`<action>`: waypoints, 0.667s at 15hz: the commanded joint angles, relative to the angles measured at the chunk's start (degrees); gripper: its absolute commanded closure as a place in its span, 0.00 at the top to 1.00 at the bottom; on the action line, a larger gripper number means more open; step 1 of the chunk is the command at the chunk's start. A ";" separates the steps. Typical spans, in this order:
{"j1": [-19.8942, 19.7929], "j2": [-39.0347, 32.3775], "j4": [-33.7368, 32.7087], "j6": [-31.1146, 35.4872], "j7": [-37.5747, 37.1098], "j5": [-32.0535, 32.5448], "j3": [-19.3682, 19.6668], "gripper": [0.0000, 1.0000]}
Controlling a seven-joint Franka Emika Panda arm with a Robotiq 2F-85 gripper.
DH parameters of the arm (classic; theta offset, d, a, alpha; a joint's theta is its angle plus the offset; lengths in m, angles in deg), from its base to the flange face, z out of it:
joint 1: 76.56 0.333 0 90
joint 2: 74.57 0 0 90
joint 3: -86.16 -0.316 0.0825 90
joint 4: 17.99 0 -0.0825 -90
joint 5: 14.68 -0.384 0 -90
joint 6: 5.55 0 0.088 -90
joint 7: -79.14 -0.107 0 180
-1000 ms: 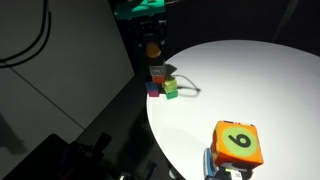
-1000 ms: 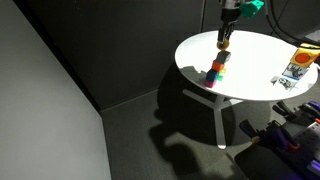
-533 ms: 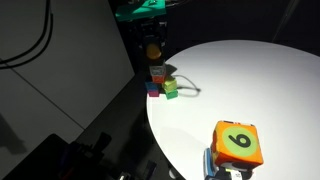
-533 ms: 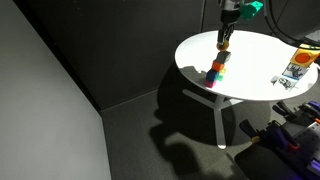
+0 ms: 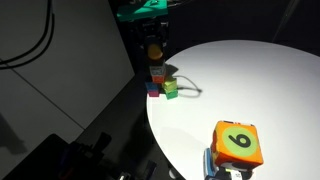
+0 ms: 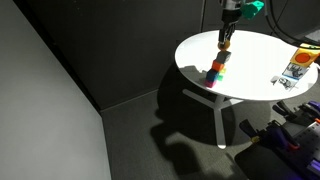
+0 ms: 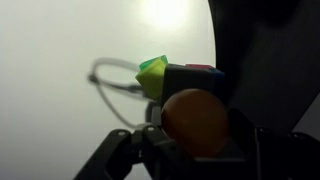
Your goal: Pick up the yellow round toy and put it on the gray block
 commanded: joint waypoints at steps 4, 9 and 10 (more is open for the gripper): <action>-0.33 0.57 0.13 -1.35 -0.34 0.83 0.20 0.42; -0.24 0.52 0.76 -1.20 -0.46 1.01 0.22 0.42; -0.23 0.54 0.92 -1.17 -0.53 1.08 0.26 0.42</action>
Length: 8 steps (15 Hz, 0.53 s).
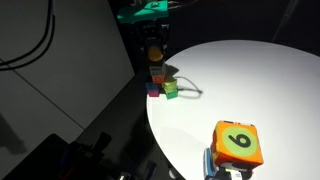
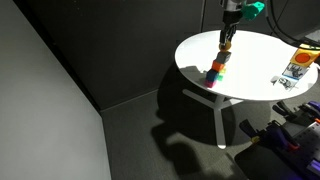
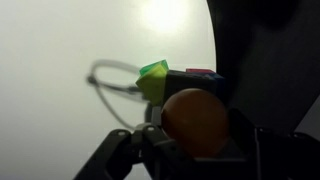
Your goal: Pick up the yellow round toy and put it on the gray block
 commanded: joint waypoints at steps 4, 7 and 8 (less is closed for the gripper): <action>-0.19 0.56 0.94 -1.01 -0.53 1.06 0.05 0.42; -0.22 0.63 1.03 -1.01 -0.55 1.05 0.09 0.42; -0.22 0.66 1.07 -0.99 -0.54 1.06 0.11 0.42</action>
